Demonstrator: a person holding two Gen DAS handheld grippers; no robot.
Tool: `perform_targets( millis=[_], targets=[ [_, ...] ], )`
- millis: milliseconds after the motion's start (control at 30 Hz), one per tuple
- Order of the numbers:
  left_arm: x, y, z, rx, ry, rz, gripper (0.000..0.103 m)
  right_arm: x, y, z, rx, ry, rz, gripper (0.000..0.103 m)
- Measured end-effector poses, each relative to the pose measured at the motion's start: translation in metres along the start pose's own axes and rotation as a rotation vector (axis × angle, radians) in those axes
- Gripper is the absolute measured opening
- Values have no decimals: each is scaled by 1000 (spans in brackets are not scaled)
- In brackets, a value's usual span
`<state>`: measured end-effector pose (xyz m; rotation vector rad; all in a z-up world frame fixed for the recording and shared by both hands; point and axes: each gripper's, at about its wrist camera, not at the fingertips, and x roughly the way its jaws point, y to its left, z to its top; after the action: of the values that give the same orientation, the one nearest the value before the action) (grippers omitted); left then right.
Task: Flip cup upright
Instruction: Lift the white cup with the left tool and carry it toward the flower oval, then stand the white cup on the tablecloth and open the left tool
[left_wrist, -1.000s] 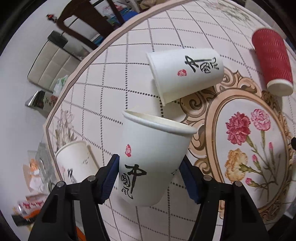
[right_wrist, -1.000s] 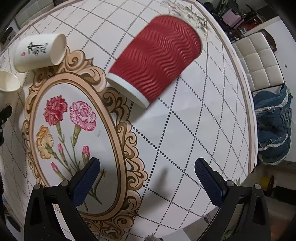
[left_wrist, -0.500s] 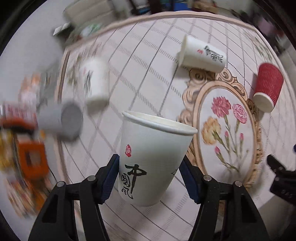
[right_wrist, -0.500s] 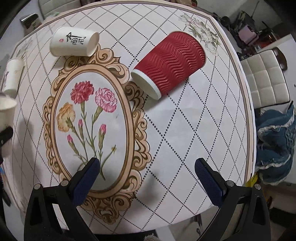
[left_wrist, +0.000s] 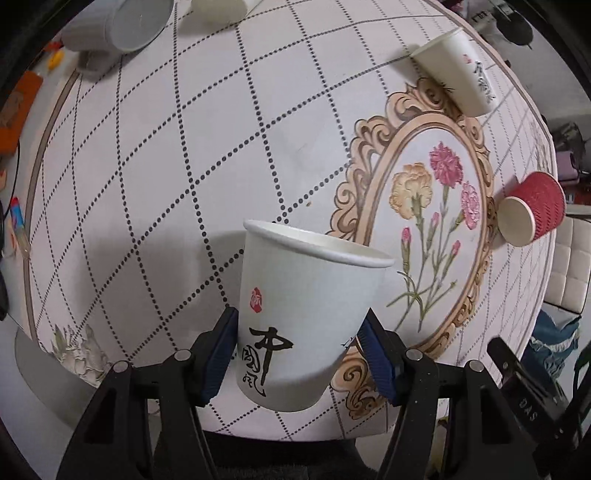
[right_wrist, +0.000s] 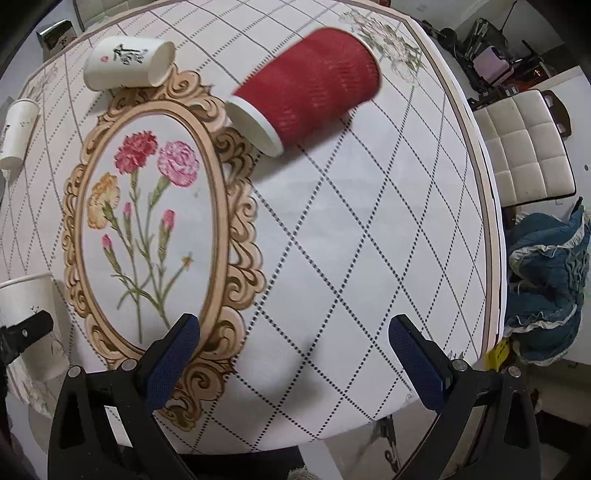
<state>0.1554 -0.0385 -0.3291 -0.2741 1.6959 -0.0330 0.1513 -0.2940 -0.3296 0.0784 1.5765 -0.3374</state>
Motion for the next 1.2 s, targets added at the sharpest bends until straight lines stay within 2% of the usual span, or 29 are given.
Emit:
perform_targets(
  millis=[133,233,267,333,400,600,800,967,1200],
  targets=[
    [14,0,0,-14,9,-8,63,11,-10,-3,7,16,-13,103],
    [23,-4,-2,5,14,13,66,17,-17,-7,13,26,-18,103],
    [26,-5,-3,19,15,24,70,19,-19,-8,14,30,-19,103],
    [29,-9,-7,49,0,53,89,21,-22,-9,17,34,-21,103],
    [31,-14,-9,85,-11,73,96,25,-26,-9,20,39,-20,103],
    [32,-20,-13,125,-32,116,97,29,-27,-14,16,36,-15,103],
    [31,-31,-19,132,-44,120,97,25,-28,-19,17,24,-14,103],
    [5,-35,-27,154,-76,118,97,18,-26,-24,23,16,-10,103],
    [-49,-53,-63,234,-218,194,97,6,-28,-39,26,-12,19,103]
  ],
)
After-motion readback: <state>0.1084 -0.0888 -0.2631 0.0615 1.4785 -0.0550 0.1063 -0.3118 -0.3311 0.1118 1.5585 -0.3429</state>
